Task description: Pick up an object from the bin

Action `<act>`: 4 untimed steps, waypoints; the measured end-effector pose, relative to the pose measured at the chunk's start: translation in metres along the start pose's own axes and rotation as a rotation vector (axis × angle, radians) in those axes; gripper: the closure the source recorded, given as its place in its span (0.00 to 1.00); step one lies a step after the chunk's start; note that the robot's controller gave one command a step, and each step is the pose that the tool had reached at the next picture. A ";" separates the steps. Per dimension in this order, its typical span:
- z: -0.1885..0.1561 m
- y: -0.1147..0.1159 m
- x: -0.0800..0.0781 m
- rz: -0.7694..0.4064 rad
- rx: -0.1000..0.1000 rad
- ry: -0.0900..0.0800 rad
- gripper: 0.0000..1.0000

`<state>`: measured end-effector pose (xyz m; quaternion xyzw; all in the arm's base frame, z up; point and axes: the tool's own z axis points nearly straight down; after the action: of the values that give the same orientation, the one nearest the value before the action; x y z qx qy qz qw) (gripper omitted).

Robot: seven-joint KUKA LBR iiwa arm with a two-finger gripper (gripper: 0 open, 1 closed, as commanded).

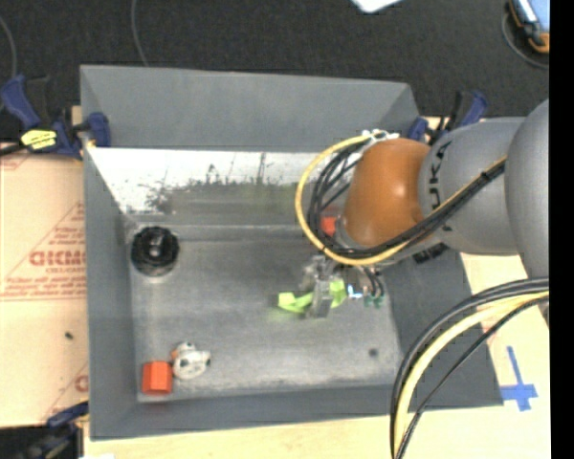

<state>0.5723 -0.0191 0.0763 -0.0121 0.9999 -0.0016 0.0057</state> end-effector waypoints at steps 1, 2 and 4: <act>0.004 -0.020 0.030 -0.063 0.001 -0.001 1.00; 0.005 -0.019 0.020 -0.059 0.000 -0.001 1.00; 0.005 -0.056 0.023 -0.135 0.002 -0.005 1.00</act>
Offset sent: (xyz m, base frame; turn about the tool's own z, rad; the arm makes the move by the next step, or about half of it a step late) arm -0.0034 -0.0159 -0.0063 -0.0497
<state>0.5509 -0.0757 0.0711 -0.0796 0.9968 -0.0027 0.0079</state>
